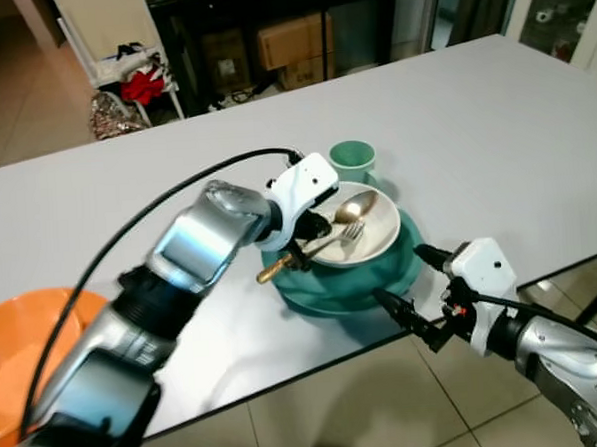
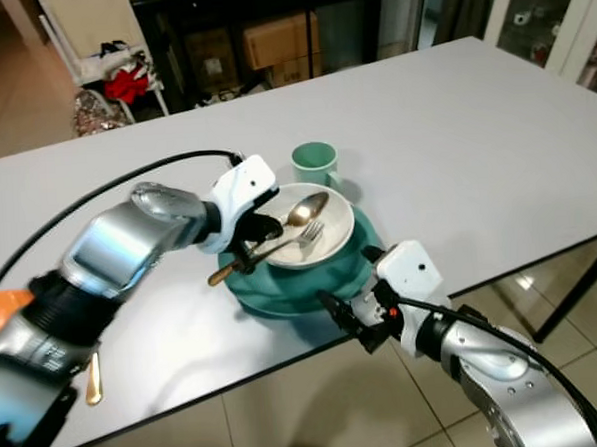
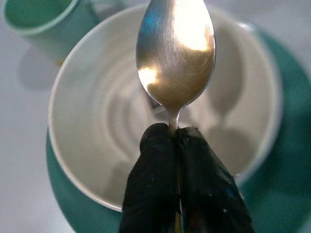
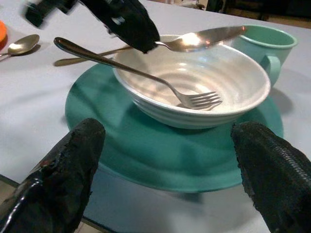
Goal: Setting the table
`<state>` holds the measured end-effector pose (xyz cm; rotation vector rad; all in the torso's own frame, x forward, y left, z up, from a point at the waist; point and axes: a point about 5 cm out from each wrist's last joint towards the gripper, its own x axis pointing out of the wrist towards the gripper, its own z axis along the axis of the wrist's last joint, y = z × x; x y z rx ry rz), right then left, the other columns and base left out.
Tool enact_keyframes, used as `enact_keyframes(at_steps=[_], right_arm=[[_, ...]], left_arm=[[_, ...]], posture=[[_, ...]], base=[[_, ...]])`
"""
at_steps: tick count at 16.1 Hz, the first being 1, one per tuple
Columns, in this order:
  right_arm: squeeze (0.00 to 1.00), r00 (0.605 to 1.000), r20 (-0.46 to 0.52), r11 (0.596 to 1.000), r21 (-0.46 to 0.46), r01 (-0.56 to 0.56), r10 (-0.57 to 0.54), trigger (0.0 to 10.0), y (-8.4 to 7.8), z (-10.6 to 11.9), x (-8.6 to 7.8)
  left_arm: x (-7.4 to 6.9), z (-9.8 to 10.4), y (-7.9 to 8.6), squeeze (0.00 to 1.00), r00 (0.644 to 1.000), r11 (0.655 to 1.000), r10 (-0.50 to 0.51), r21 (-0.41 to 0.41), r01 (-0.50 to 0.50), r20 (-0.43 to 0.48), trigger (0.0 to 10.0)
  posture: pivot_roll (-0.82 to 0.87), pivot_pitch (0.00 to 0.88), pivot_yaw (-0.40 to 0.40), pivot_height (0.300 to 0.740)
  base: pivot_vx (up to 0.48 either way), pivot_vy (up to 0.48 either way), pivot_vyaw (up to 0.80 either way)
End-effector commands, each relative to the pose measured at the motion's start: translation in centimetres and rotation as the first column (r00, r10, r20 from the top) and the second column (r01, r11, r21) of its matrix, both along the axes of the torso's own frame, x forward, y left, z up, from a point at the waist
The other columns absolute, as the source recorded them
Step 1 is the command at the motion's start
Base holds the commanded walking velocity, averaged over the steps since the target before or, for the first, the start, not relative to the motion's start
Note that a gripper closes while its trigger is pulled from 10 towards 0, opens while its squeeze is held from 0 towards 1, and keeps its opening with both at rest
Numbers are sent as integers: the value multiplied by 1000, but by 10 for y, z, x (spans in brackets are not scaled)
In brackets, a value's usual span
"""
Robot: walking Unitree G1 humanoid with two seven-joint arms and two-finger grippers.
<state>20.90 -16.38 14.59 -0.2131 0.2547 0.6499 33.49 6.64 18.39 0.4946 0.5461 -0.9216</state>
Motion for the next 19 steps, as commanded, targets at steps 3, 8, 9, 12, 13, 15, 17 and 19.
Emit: enact_keyframes(at_steps=[3,8,9,12,13,15,17,19], right_arm=[[0,1000,16,1000,6,-8,8,10000,4,4,-3],[0,1000,19,1000,12,-10,10,10000,5,4,-4],[0,1000,19,1000,12,-10,10,10000,5,4,-4],[0,999,49,1000,21,1,-2,10000,5,14,-9],[0,999,53,1000,24,0,-1,10000,5,16,-10],[0,994,107,997,80,11,-20,10000,6,35,-14],[0,976,173,986,123,114,-134,10000,5,42,-6],[0,917,235,939,203,278,-322,10000,2,46,9]], left_arm=[[11,6,6,1000,998,999,52,-1,-52,40,10000],[15,14,5,1000,996,997,56,-50,-53,74,10000],[15,14,5,1000,996,997,56,-50,-53,74,10000],[-2,48,15,729,969,874,102,-486,21,227,10000],[-4,49,18,729,964,858,125,-513,13,234,10000],[-22,59,45,67,883,738,379,-666,-108,277,10000],[-38,51,65,35,789,727,520,-655,-207,328,10000],[-59,29,90,35,679,634,682,-680,-367,270,10000]], posture=[[-57,0,129,740],[-56,0,129,740],[-56,0,129,740],[-76,0,140,740],[-76,0,138,740],[-72,0,116,740],[-65,0,98,740],[-48,0,75,740]], base=[[0,0,0],[0,0,0],[0,0,0],[0,0,0],[0,0,0],[0,0,0],[0,0,0],[0,-480,0]])
